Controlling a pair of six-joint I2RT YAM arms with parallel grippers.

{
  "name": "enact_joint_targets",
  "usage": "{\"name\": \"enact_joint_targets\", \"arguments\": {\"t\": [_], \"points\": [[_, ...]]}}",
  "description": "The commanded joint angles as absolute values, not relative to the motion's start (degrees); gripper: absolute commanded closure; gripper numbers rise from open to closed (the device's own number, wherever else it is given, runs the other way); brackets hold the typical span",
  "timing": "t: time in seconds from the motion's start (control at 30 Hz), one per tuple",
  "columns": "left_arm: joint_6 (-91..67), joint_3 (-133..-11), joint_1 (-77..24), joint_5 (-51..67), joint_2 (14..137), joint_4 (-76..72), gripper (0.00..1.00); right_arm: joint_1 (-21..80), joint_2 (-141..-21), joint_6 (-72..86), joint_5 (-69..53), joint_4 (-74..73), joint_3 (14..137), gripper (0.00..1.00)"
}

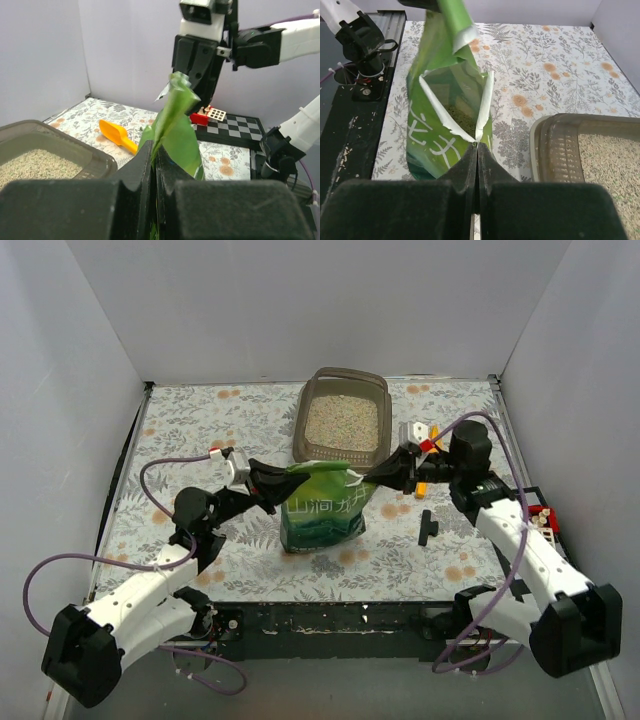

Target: Fill the litter box with clean litter

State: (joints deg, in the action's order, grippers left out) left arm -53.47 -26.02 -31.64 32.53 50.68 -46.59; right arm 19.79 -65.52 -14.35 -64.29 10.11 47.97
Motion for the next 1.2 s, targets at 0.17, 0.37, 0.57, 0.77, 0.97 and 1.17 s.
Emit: {"name": "enact_joint_targets", "arguments": {"t": [0.17, 0.37, 0.57, 0.77, 0.97, 1.17], "points": [[-56.86, -21.11, -28.74, 42.80, 52.21, -50.70, 0.97, 19.95, -46.78, -16.00, -54.86, -5.89, 38.25, 0.99], [-60.81, -16.26, -28.74, 48.59, 56.06, -53.18, 0.66, 19.86, -41.93, -13.80, -53.88, -6.50, 32.61, 0.99], [-66.44, -17.49, -29.00, 52.21, 60.03, -59.14, 0.53, 19.86, -41.13, -14.15, -54.40, -7.12, 33.05, 0.99], [-66.36, -20.82, -29.53, 52.47, 62.13, -58.36, 0.51, 19.86, -41.48, -13.71, -55.46, -6.42, 31.73, 0.99], [-63.81, -26.01, -32.43, 52.82, 67.40, -54.41, 0.51, 19.86, -41.22, -12.31, -55.02, -4.66, 30.94, 0.99], [-59.60, -29.53, -34.45, 54.14, 71.10, -47.74, 0.52, 19.86, -40.34, -11.87, -54.76, -5.19, 30.85, 0.99]]}}
